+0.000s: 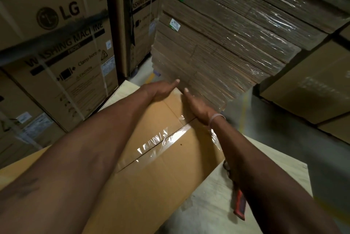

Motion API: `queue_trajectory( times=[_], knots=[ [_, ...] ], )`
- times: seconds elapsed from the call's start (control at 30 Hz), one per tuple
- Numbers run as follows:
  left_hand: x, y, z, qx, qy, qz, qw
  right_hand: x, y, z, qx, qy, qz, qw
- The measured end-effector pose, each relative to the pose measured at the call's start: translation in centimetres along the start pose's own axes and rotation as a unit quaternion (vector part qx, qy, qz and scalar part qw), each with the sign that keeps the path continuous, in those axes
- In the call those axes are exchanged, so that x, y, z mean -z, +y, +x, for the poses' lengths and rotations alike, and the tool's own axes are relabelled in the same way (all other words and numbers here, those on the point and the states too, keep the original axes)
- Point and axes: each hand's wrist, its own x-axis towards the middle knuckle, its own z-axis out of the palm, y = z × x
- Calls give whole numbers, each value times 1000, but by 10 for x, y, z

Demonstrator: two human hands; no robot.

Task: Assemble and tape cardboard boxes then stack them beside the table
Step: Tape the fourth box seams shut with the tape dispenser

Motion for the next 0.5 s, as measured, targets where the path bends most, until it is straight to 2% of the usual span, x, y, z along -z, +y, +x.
queue_trajectory(
  times=[0.07, 0.13, 0.2, 0.27, 0.33, 0.4, 0.5],
  knots=[
    [-1, 4, -4, 13, 11, -15, 1000, 9, 2, -22, -13, 5, 47, 999],
    [-3, 7, -9, -6, 36, -11, 999, 13, 9, -51, 15, 49, 43, 998],
    [-5, 9, -18, -79, 70, 20, 994, 10, 23, -76, 83, 110, -54, 989],
    [-5, 10, -24, -137, 84, 50, 986, -3, 45, -84, 140, 160, -155, 965],
    [-7, 10, -26, -163, 71, 85, 980, -13, 56, -81, 146, 188, -192, 952],
    [-8, 10, -23, -165, 67, 107, 978, -12, 53, -77, 126, 194, -204, 951],
    [-8, 10, -24, -138, 71, 90, 984, 5, 45, -81, 46, 112, -151, 981]
  ],
)
